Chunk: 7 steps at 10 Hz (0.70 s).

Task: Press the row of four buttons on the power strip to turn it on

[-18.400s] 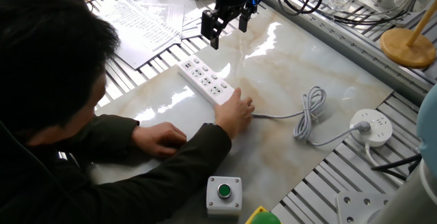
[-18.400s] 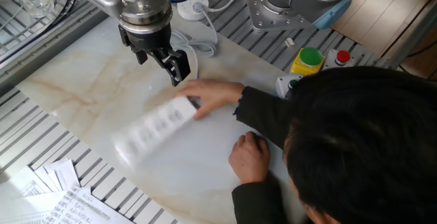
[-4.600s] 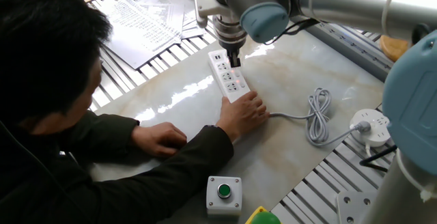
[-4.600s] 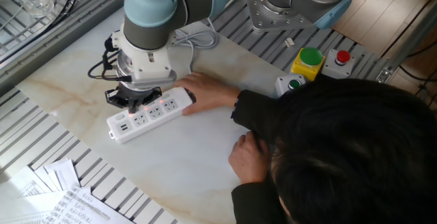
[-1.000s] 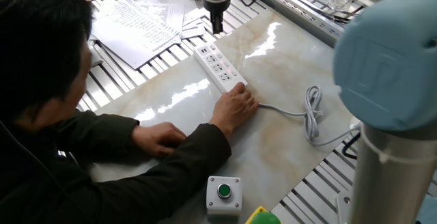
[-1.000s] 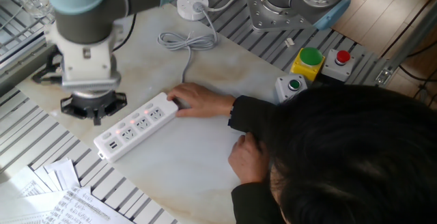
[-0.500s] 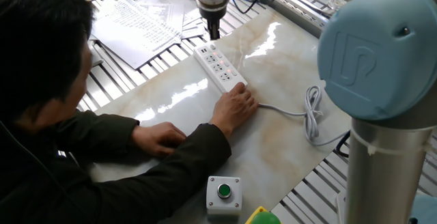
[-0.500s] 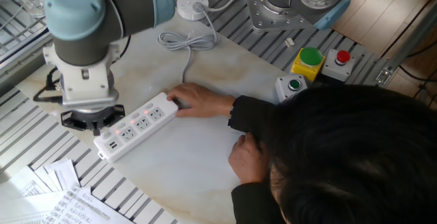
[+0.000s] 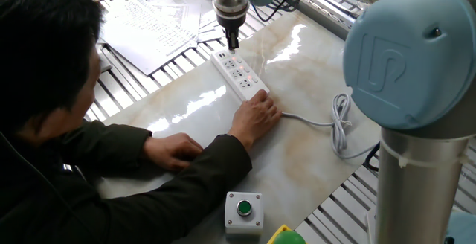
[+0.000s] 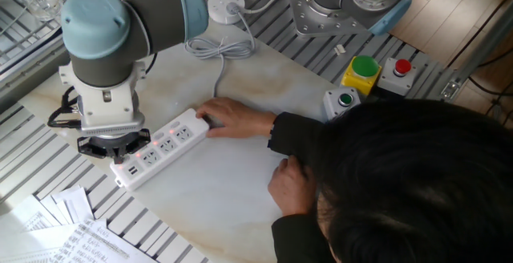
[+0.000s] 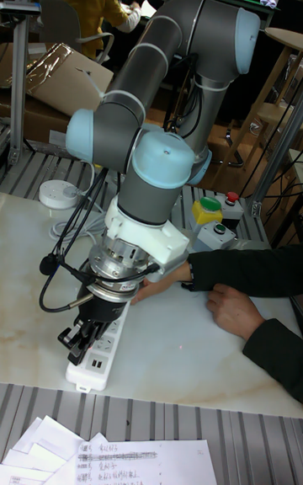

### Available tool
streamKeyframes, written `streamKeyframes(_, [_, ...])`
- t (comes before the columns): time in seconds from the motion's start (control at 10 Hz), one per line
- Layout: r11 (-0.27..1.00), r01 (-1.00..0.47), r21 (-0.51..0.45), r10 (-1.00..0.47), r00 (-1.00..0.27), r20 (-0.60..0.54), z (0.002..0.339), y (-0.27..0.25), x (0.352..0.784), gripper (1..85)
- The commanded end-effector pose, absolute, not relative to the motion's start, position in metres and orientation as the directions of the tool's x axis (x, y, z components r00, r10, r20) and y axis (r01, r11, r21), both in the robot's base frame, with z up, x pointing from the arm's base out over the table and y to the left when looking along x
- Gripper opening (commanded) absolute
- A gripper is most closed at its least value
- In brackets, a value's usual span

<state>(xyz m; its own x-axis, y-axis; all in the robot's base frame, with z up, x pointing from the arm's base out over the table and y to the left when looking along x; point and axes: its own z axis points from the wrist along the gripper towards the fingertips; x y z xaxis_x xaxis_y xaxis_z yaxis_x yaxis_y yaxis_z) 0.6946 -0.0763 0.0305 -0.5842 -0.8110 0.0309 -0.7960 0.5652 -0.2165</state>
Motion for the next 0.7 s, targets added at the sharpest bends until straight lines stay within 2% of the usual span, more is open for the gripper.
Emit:
streamKeyframes(0.0, [0.572, -0.791, -0.216, -0.807, -0.590, 0.023, 0.028, -0.076, 0.693, 1.0])
streamKeyframes(0.6, [0.602, -0.769, -0.214, -0.786, -0.618, 0.010, 0.019, -0.050, 0.677, 1.0])
